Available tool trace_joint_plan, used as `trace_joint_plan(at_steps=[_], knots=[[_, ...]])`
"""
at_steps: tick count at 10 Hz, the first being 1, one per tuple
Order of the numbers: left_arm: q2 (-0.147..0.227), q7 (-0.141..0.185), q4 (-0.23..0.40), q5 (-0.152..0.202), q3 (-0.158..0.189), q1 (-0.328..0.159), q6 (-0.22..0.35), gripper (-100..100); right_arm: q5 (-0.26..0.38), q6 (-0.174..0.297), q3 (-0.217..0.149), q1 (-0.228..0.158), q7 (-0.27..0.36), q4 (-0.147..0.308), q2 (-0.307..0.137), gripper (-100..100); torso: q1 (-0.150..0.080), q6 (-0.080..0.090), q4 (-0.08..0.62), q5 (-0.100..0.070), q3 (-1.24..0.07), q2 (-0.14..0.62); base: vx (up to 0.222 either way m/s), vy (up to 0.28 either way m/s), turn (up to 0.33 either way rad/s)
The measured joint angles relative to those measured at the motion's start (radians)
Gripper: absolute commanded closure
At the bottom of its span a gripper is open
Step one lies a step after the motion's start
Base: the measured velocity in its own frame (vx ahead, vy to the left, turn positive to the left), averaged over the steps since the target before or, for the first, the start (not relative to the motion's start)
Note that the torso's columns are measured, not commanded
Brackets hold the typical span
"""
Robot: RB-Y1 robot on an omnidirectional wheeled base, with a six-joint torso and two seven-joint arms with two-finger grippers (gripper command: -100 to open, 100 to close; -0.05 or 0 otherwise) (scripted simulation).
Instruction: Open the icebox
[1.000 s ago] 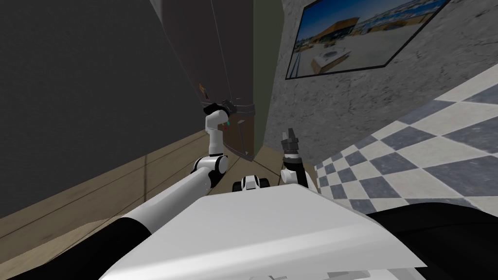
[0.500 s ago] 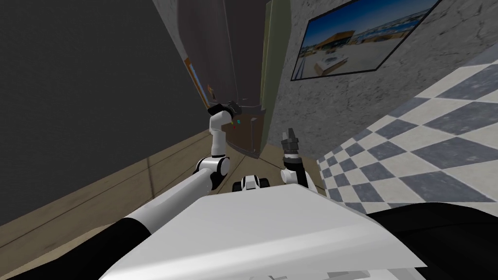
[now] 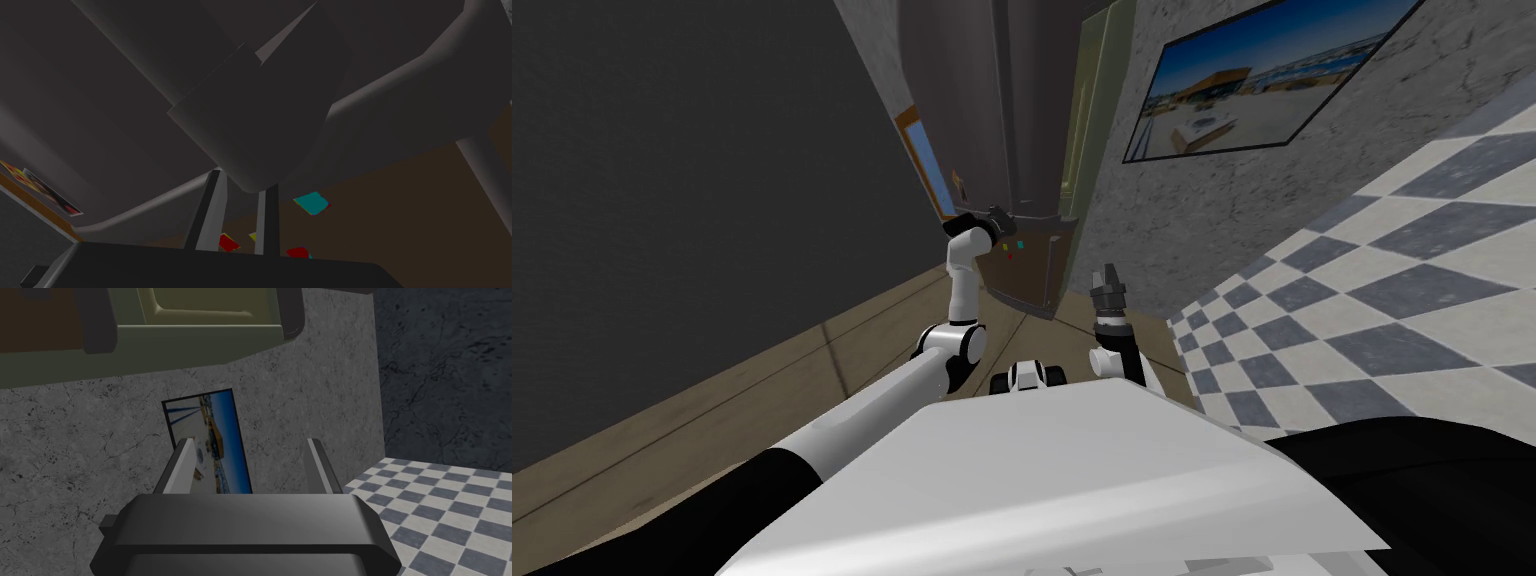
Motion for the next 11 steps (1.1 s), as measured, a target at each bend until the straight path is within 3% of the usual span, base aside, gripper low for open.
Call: trace_joint_plan(at_steps=[3,5,7,11], knots=[[-0.008,-0.013,-0.017,0.045,-0.026,0.007,0.018,100,0.0,0.0,0.0,0.0,0.0,0.0,0.0,0,0.0,0.002,0.001,-0.001,0.0,0.0,-0.087,0.377,-0.065],[-0.009,-0.017,-0.014,0.055,-0.032,0.006,0.025,100,0.0,0.0,0.0,0.0,0.0,0.0,0.0,0,-0.018,0.003,0.0,-0.005,-0.001,-0.002,-0.026,0.185,-0.022],[-0.007,-0.027,-0.032,0.094,-0.047,0.021,0.038,100,0.0,0.0,0.0,0.0,0.0,0.0,0.0,0,-0.004,0.004,-0.003,-0.002,-0.002,-0.003,0.006,0.321,-0.117],[-0.008,-0.037,-0.066,0.152,-0.075,0.036,0.075,100,0.0,0.0,0.0,0.0,0.0,0.0,0.0,0,0.002,0.0,0.0,0.001,-0.005,-0.007,-0.017,0.334,-0.074]])
